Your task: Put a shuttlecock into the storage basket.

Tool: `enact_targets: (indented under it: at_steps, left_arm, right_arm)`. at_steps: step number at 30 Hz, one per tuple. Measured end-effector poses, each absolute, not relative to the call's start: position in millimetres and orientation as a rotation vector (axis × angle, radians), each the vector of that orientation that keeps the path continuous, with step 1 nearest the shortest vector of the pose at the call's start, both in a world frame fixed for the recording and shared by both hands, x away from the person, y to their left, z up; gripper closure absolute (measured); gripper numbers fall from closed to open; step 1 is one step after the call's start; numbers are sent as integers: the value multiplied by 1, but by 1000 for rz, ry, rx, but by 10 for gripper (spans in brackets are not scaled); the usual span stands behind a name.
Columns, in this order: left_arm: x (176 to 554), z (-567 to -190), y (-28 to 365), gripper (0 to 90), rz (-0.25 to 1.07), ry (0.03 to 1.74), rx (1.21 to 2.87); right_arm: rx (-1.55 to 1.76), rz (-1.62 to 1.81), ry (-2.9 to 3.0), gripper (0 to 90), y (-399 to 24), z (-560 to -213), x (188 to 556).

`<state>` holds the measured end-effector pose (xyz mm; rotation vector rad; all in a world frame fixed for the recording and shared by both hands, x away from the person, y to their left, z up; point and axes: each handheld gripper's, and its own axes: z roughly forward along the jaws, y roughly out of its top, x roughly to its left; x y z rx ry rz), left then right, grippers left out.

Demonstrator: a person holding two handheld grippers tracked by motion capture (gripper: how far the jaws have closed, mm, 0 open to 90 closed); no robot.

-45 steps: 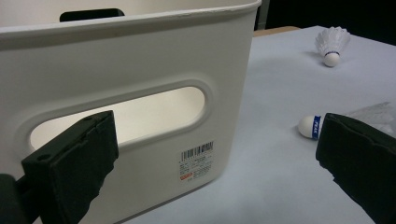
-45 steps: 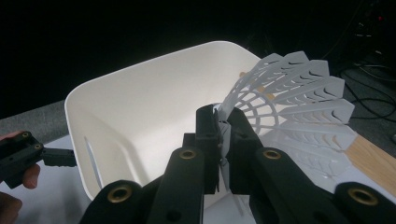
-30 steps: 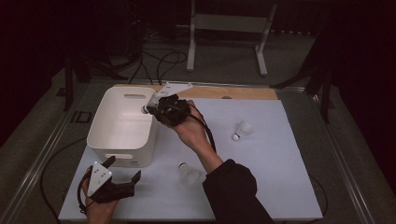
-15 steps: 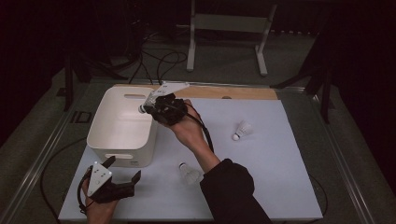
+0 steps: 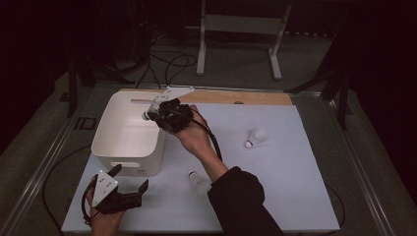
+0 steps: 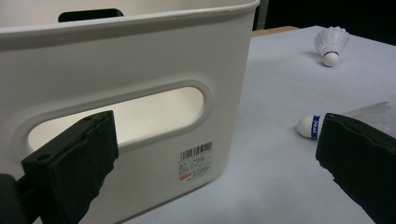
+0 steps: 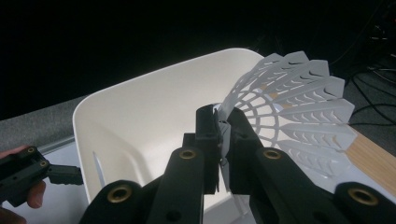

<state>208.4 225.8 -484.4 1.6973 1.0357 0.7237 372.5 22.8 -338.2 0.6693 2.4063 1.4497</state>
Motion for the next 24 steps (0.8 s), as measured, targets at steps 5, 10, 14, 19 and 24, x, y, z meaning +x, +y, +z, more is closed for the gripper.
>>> enact_targets:
  at_steps: [5,10,14,19,24]
  left_arm:
    - [208,-484,226,0,724,1035,1697]
    - [208,-484,227,0,725,1035,1695]
    - [208,-484,226,0,727,1033,1696]
    - [208,-484,226,0,722,1036,1695]
    - [208,-484,226,0,722,1035,1696]
  right_arm:
    - [651,1454,2413,856,29,-336,371]
    - [631,1450,2417,855,34,-335,369]
    - [635,1463,2421,848,37,-336,369]
    - [602,1528,2440,661,39,-335,367]
    - [631,1568,2439,409,32,-331,367]
